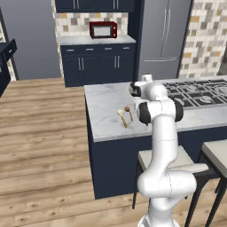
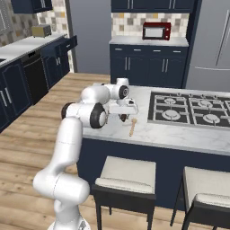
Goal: Pick up the metallic utensils from the counter and place them in the open drawer. Make sure not to pick up any wooden utensils.
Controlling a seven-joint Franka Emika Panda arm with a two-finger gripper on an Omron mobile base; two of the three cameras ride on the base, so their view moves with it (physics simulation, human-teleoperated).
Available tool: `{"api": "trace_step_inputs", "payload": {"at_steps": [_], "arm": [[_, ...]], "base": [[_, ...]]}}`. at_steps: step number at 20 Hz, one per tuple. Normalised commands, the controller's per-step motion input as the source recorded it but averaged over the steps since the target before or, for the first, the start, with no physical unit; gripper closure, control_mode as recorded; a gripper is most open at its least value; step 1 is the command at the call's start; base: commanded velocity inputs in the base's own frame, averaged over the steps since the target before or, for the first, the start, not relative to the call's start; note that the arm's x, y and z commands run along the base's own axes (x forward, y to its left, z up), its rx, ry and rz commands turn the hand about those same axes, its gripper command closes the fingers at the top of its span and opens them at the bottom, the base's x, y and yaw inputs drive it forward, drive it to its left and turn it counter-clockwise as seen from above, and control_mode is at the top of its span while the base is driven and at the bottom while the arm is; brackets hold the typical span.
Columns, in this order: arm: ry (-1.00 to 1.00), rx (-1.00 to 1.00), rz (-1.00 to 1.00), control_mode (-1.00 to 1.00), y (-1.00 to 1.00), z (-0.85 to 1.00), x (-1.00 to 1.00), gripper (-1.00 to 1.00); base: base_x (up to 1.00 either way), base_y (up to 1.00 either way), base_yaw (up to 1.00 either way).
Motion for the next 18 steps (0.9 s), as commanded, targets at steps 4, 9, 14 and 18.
{"api": "trace_step_inputs", "payload": {"at_steps": [4,9,14,18], "arm": [[-0.16,0.03,-0.04,-1.00,0.18,0.51,-1.00,1.00],[-0.33,0.01,0.00,-1.00,0.49,0.39,-1.00,1.00],[-0.08,0.00,0.00,-1.00,0.68,0.89,-1.00,1.00],[0.01,0.01,0.00,-1.00,0.64,0.93,-1.00,1.00]], "base": [[0.00,0.00,0.00],[0.00,0.00,0.00],[0.00,0.00,0.00],[0.00,0.00,0.00]]}}
